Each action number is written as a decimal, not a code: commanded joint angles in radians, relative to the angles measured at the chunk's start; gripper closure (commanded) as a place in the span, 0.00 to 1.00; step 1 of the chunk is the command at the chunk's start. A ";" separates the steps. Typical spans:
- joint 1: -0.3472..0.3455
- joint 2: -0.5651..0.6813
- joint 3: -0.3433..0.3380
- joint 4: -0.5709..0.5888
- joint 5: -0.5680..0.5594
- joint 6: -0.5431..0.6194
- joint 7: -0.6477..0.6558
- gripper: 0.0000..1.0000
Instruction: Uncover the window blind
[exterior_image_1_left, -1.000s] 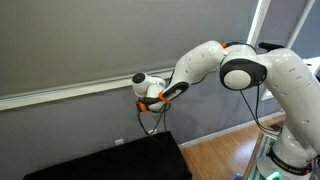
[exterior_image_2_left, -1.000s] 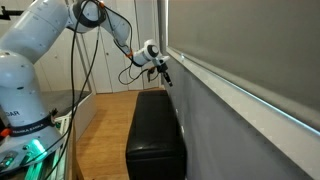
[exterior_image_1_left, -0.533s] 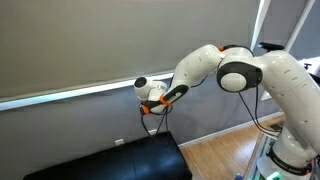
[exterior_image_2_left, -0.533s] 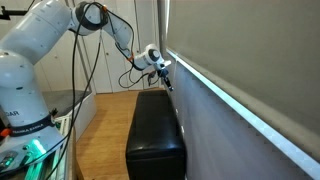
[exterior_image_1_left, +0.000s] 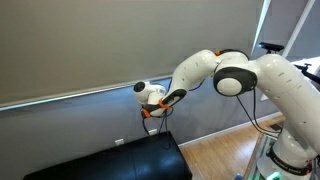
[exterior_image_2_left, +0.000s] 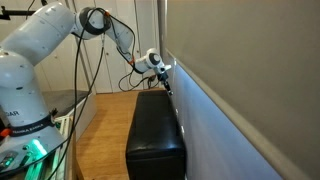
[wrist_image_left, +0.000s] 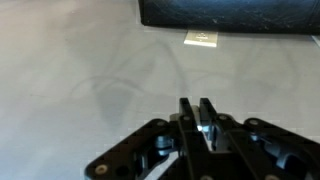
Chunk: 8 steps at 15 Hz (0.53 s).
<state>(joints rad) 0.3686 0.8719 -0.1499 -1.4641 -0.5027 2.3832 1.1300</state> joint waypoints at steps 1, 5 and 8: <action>-0.014 0.117 0.022 0.046 0.067 -0.042 -0.032 0.96; 0.003 0.070 0.007 0.063 0.049 -0.021 -0.016 0.96; 0.013 0.020 -0.002 0.045 0.040 -0.006 -0.003 0.96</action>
<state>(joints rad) 0.3730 0.9051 -0.1492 -1.4018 -0.4958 2.3561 1.1243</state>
